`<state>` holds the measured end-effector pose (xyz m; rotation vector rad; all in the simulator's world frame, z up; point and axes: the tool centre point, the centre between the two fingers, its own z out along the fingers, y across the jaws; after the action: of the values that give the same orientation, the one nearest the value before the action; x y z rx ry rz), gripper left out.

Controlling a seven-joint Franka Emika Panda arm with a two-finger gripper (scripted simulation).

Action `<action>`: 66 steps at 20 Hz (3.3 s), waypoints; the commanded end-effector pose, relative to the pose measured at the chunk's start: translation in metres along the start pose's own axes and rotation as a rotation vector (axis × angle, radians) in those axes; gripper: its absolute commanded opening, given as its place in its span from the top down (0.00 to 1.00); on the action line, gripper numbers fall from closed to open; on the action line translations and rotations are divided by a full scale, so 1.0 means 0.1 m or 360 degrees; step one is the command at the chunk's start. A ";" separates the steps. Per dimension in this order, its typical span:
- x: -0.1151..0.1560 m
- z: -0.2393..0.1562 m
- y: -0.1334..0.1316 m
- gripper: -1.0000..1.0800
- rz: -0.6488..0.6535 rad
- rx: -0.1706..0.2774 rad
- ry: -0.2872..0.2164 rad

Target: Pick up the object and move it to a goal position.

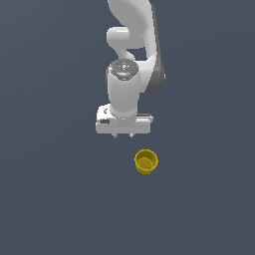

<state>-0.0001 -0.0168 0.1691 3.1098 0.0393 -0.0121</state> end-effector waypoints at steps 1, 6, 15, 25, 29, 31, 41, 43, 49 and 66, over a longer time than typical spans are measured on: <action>0.03 0.03 -0.07 0.38 -0.0037 -0.0016 -0.0001; 0.13 0.15 -0.31 0.38 -0.0174 -0.0077 0.0001; 0.35 0.50 -1.06 0.38 -0.0569 -0.0245 0.0022; 0.42 0.69 -1.47 0.38 -0.0772 -0.0326 0.0041; 0.41 0.71 -1.46 0.38 -0.0766 -0.0322 0.0039; 0.42 0.75 -1.45 0.38 -0.0768 -0.0323 0.0040; 0.43 0.99 -1.41 1.00 -0.0775 -0.0326 0.0041; 0.43 0.99 -1.41 1.00 -0.0775 -0.0326 0.0041; 0.43 0.99 -1.41 1.00 -0.0775 -0.0326 0.0041; 0.61 0.52 -0.49 1.00 -0.0773 -0.0327 0.0041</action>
<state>0.0546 0.0480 0.1048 2.8142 0.7431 0.0135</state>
